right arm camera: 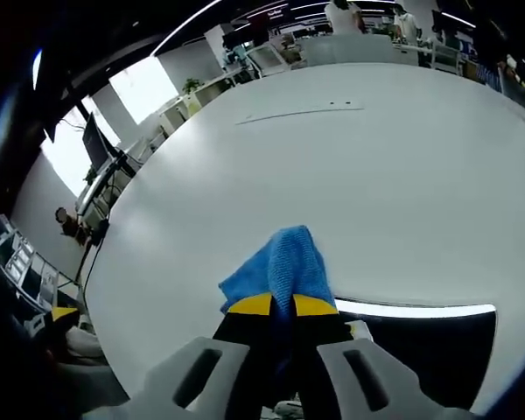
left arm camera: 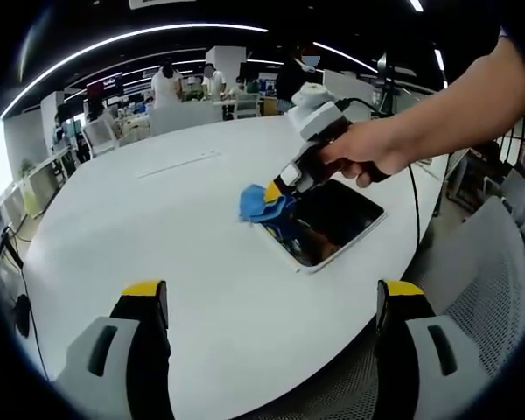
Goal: Wipe the mirror surface with the cleaning cloth until all visible marks leave the cleaned area.
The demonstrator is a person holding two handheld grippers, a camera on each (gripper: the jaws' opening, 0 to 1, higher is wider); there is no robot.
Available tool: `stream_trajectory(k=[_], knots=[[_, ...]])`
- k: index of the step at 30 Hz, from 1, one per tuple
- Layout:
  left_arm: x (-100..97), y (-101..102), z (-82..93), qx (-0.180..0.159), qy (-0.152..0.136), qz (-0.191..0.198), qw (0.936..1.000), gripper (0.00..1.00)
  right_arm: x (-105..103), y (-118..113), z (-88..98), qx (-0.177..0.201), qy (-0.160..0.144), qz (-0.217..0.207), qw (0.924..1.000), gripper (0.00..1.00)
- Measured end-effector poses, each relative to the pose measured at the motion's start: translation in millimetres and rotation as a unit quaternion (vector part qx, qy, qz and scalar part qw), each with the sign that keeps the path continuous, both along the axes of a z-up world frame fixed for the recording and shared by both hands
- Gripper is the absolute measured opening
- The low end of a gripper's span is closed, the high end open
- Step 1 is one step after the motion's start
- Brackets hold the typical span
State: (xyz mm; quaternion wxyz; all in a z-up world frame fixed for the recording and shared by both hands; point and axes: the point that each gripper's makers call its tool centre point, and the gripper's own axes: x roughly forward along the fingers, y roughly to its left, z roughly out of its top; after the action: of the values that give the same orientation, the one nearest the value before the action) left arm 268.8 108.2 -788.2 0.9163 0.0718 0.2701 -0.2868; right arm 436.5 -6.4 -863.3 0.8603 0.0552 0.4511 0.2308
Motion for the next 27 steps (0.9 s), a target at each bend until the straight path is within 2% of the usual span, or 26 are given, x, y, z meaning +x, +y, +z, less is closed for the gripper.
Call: stream_trajectory(k=[15, 21, 27], knots=[[-0.8, 0, -0.4, 0.004, 0.000, -0.002, 1.0000, 0.99, -2, -21, 1.4, -0.013, 0.003, -0.009, 0.9999, 0.01], [-0.6, 0, -1.0, 0.005, -0.001, -0.003, 1.0000, 0.99, -2, -37, 1.0, -0.013, 0.009, -0.015, 0.9998, 0.01], [-1.1, 0, -1.7, 0.006, -0.001, -0.004, 1.0000, 0.99, -2, -38, -0.3, -0.016, 0.010, -0.015, 0.9997, 0.01]])
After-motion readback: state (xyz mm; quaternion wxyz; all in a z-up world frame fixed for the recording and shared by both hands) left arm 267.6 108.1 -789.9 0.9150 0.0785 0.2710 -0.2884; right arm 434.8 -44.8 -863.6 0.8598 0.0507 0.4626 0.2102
